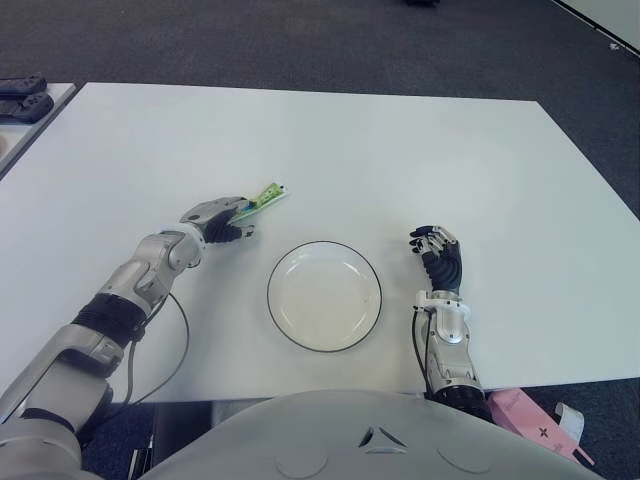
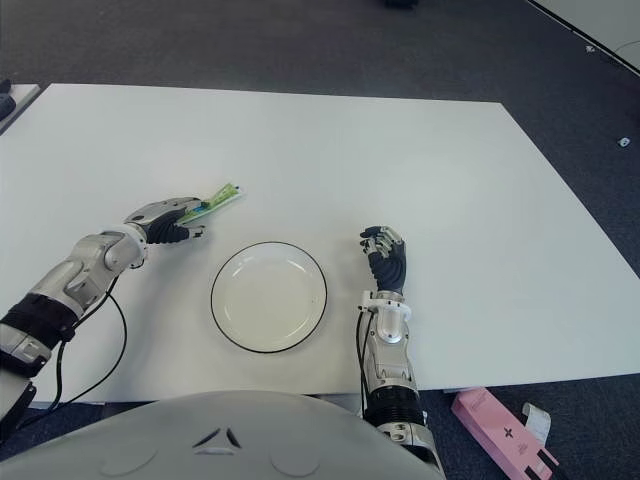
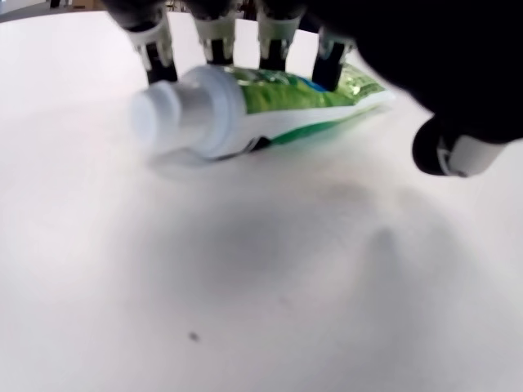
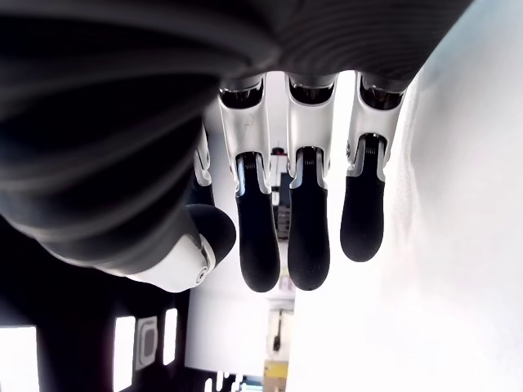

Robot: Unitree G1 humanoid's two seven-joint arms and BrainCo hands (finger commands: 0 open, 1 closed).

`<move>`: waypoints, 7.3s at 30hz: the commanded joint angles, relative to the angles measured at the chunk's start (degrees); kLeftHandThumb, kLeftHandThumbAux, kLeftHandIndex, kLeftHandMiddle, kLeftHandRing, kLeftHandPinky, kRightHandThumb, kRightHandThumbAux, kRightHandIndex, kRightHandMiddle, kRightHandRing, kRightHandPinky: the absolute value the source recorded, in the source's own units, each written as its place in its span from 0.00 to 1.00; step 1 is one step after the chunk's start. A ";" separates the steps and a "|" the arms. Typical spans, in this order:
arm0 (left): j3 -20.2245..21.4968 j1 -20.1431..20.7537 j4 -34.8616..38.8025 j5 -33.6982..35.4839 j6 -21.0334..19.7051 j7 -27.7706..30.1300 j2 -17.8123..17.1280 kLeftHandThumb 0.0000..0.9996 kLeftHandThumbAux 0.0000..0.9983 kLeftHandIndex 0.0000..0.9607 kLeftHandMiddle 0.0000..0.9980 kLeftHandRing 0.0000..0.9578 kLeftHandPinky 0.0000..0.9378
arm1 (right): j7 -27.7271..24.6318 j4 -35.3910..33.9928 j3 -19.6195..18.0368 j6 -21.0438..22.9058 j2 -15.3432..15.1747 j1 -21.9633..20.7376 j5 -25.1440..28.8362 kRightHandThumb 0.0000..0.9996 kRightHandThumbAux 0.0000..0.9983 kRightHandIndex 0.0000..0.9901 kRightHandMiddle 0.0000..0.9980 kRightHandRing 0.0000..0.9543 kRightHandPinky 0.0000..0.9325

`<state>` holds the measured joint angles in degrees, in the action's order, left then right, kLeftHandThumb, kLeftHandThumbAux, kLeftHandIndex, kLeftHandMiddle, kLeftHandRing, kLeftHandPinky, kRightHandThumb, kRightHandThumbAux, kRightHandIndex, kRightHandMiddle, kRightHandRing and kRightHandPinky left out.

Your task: Put the toothpaste on the table into the plate.

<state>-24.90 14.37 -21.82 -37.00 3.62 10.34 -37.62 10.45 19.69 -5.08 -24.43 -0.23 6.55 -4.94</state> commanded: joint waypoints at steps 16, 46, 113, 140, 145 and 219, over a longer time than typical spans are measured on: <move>1.25 1.02 -1.85 -5.75 -3.25 -7.37 2.01 0.47 0.30 0.00 0.10 0.13 0.23 | 0.52 -0.57 0.16 2.26 1.09 0.98 0.04 0.71 0.73 0.44 0.50 0.53 0.54; 1.71 9.58 -11.36 -7.78 -9.31 -16.91 9.09 0.46 0.25 0.00 0.03 0.03 0.11 | 0.22 0.02 0.20 2.28 0.98 0.48 -0.21 0.71 0.73 0.44 0.50 0.53 0.53; -12.94 21.80 -30.47 -4.40 10.24 21.12 10.35 0.49 0.31 0.00 0.00 0.00 0.12 | 1.29 -3.69 0.75 2.59 1.65 5.17 -0.66 0.71 0.73 0.44 0.50 0.52 0.53; -17.91 13.69 -24.08 -12.38 10.27 10.47 7.12 0.45 0.30 0.00 0.06 0.07 0.18 | 1.69 -5.60 1.02 3.95 1.73 6.54 -1.30 0.71 0.73 0.44 0.49 0.53 0.54; -19.98 12.04 -22.15 -16.38 8.63 5.31 6.58 0.45 0.31 0.00 0.10 0.10 0.20 | 1.53 -6.09 1.05 4.22 1.60 6.87 -1.32 0.71 0.73 0.43 0.49 0.53 0.54; -13.28 2.37 -22.16 -11.14 -4.56 -4.95 11.13 0.72 0.69 0.45 0.72 0.75 0.79 | 0.61 -3.74 -0.11 -1.50 0.18 5.96 -1.15 0.71 0.73 0.43 0.49 0.52 0.54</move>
<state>-36.53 23.37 -37.47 -50.82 -2.20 -0.79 -27.75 11.12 14.77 -5.13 -25.80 -0.03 13.05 -6.34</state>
